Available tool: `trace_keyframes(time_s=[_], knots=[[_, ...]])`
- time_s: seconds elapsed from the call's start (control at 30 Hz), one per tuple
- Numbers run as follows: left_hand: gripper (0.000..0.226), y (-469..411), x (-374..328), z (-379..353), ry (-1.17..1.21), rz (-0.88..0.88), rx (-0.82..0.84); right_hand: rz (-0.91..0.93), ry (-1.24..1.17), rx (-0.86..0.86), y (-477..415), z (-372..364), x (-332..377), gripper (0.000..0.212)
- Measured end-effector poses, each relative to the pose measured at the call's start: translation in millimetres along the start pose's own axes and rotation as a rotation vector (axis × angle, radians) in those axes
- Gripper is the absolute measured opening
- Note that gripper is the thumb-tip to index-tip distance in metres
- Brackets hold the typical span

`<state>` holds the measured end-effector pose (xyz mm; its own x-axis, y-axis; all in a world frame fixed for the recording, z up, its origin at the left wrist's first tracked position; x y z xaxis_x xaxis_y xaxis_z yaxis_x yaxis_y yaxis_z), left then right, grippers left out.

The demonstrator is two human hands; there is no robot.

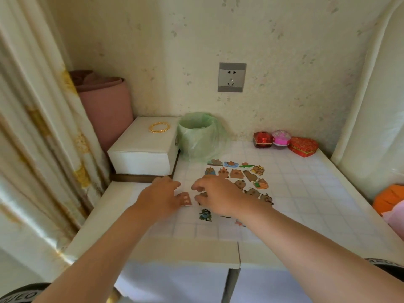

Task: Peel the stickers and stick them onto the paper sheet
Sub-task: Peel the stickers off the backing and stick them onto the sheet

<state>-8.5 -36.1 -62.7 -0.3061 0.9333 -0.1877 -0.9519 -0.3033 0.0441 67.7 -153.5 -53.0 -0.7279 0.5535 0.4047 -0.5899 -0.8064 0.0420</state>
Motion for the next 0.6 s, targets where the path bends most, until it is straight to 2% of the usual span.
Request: trace_keyframes(time_s=[0.1, 0.23, 0.37, 0.5, 0.6], knots=[[0.051, 7, 11, -9, -0.023, -0.022, 0.045, -0.009, 0.056, 0.042, -12, -13, 13, 0.044], [0.035, 11, 19, -8, 0.116, -0.073, -0.019, -0.001, 0.109, 0.099, -23, -25, 24, 0.046], [0.031, 9, 27, -8, 0.278, -0.029, -0.048, 0.008, 0.073, 0.123, -28, -24, 27, 0.032], [0.015, 6, 35, -7, 0.564, -0.008, -0.107, -0.083, -0.168, 0.145, -34, -20, 20, 0.028], [0.004, 5, 35, 3, 0.671, -0.013, -0.156, -0.142, -0.29, 0.173, -38, -18, 13, 0.015]])
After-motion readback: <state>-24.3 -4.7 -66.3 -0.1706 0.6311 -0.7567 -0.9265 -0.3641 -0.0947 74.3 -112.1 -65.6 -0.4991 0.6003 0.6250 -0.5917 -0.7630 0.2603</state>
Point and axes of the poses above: each hand's wrist, its own y-axis away from the middle knuckle, its own z-axis out of the back of the hand, x = y × z, the point moved 8 cm from there along -y, towards the middle knuckle, and after that the axes turned 8 degrees about -z, right-handed, at the moved point
